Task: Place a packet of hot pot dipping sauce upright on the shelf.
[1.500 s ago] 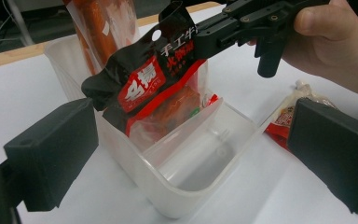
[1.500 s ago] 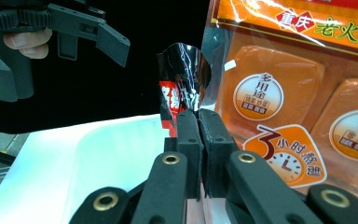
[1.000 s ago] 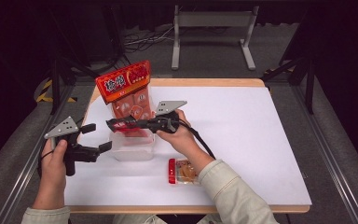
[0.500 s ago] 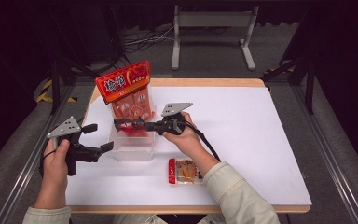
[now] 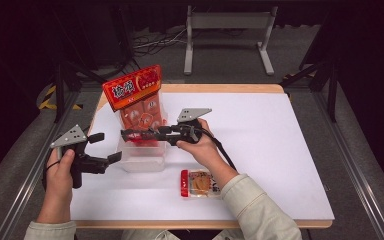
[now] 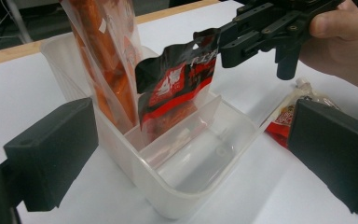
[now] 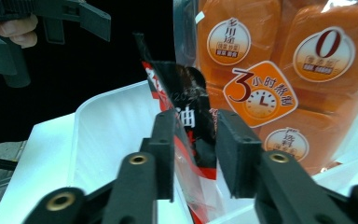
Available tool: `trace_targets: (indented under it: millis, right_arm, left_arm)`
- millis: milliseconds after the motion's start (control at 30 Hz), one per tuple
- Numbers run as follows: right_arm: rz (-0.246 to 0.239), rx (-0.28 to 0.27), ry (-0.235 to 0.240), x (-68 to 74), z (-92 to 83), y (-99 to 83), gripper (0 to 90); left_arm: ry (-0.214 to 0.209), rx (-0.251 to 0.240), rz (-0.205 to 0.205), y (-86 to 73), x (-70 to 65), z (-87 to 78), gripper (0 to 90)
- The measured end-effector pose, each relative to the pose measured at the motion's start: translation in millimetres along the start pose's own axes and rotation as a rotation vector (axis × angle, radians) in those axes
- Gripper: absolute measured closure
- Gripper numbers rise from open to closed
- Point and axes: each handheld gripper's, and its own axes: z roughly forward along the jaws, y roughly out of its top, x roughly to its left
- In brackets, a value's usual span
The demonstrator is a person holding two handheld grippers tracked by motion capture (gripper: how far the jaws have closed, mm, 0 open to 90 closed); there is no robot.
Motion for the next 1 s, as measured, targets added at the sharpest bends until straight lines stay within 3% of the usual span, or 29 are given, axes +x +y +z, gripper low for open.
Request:
trace_targets:
  millis: [300, 567, 1000]
  right_arm:
    - [-0.012, -0.029, -0.032, 5.7, -28.0, 5.1, 56.1]
    - [-0.031, -0.012, -0.113, 12.0, -67.9, 4.4, 53.0]
    - [0.017, -0.014, -0.212, 15.9, -131.4, -0.6, 51.2]
  left_arm:
    - [0.000, -0.015, 0.012, 3.7, 0.2, 3.8, 2.7]
    - [-0.006, -0.012, 0.010, 4.8, -0.6, 5.1, 2.7]
    - [-0.002, -0.001, 0.013, 4.2, -2.1, 5.6, 2.6]
